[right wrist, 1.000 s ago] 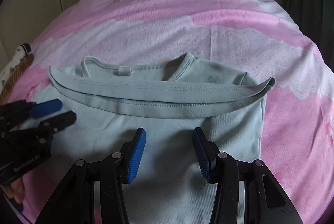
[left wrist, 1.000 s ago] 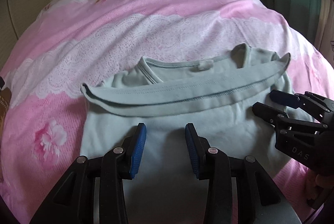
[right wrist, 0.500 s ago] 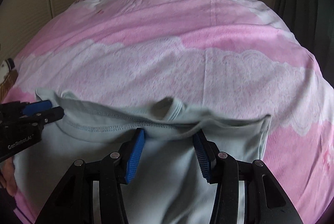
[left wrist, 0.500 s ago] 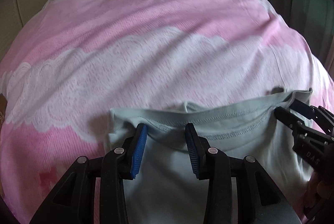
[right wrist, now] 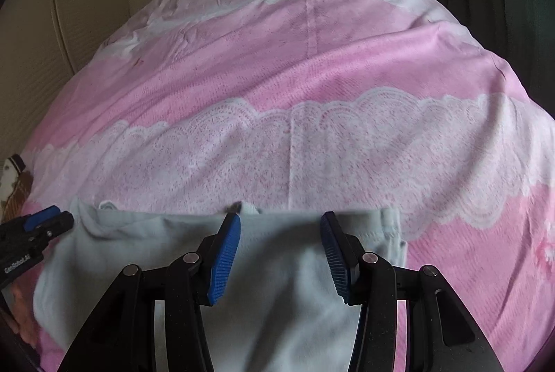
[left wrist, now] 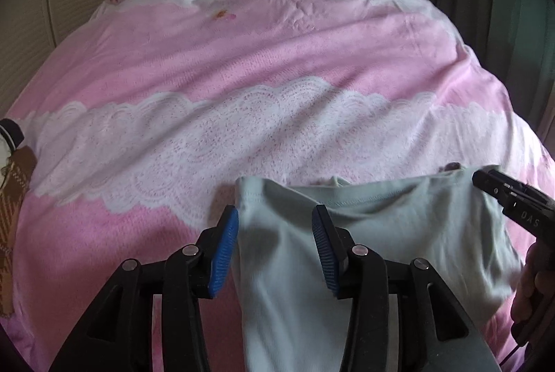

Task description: Fold small clothes

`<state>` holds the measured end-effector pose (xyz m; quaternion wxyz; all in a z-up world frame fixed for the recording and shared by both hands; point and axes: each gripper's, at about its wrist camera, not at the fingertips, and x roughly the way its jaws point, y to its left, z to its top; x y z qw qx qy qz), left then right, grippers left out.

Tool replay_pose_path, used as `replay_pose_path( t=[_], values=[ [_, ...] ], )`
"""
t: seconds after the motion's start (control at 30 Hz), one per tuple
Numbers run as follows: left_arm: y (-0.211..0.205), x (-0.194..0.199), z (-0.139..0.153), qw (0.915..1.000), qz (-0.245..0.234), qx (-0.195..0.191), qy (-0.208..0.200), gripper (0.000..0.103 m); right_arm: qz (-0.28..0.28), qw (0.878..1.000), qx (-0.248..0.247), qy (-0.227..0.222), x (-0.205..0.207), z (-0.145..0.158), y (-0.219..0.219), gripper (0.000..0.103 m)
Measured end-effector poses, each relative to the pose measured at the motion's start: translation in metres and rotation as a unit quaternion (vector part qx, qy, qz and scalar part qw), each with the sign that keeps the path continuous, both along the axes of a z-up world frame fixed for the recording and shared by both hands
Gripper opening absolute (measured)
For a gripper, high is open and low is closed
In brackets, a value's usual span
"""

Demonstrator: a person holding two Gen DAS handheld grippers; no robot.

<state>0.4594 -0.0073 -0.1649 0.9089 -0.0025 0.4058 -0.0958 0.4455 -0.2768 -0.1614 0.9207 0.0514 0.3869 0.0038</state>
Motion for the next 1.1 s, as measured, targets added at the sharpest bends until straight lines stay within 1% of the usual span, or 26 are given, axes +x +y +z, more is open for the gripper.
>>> replay_pose_path(
  t=[0.1,0.17,0.27,0.33,0.4,0.43,0.5,0.6,0.7,0.77,0.87,0.93,1.0,1.03,1.1],
  values=[
    [-0.007,-0.004,-0.002,0.9999,-0.016,0.005,-0.003,0.048,0.006,1.0,-0.004,0.0,-0.008,-0.002,0.0,0.05],
    [-0.012,0.005,-0.01,0.9996,-0.021,0.015,0.012,0.048,0.021,1.0,-0.014,0.004,-0.008,-0.007,0.004,0.05],
    [-0.012,0.023,-0.022,0.9989,-0.007,0.031,0.035,0.048,0.03,0.999,-0.024,0.018,0.002,-0.014,0.007,0.05],
    [-0.009,0.032,-0.026,0.9984,0.011,0.042,0.037,0.048,0.028,0.999,-0.034,0.021,0.01,-0.017,0.007,0.05],
    [-0.002,0.037,-0.027,0.9982,0.026,0.037,0.04,0.048,0.023,0.999,-0.04,0.017,0.015,-0.015,0.006,0.05],
    [0.004,0.041,-0.027,0.9982,0.037,0.027,0.04,0.048,0.019,0.999,-0.041,0.014,0.019,-0.015,0.004,0.05],
    [0.009,0.043,-0.026,0.998,0.047,0.027,0.033,0.048,0.012,0.999,-0.034,0.013,0.025,-0.013,0.0,0.05],
    [0.011,0.039,-0.024,0.9983,0.045,0.024,0.027,0.048,0.005,0.999,-0.034,0.01,0.029,-0.01,-0.003,0.05],
    [0.01,0.025,-0.015,0.9993,0.031,0.013,0.015,0.048,0.003,1.0,-0.029,0.003,0.025,-0.005,-0.004,0.05],
    [0.002,0.011,-0.007,1.0,0.007,-0.001,0.005,0.048,0.002,1.0,-0.022,-0.003,0.018,0.0,-0.008,0.05],
    [-0.016,-0.001,-0.002,0.9994,-0.031,-0.016,0.006,0.048,-0.003,1.0,-0.008,-0.007,0.005,0.005,-0.014,0.05],
    [-0.031,-0.001,-0.004,0.9986,-0.053,-0.008,0.007,0.048,-0.003,1.0,0.002,-0.003,-0.002,0.004,-0.017,0.05],
    [-0.044,0.006,-0.008,0.9983,-0.057,0.0,0.013,0.048,-0.001,1.0,0.001,0.008,-0.005,-0.002,-0.019,0.05],
    [-0.046,0.01,-0.011,0.9982,-0.058,0.0,0.017,0.048,-0.004,1.0,-0.004,0.012,-0.007,-0.006,-0.02,0.05],
    [-0.05,0.018,-0.019,0.9985,-0.043,0.014,0.029,0.048,-0.012,1.0,-0.008,0.021,-0.007,-0.013,-0.024,0.05]
  ],
)
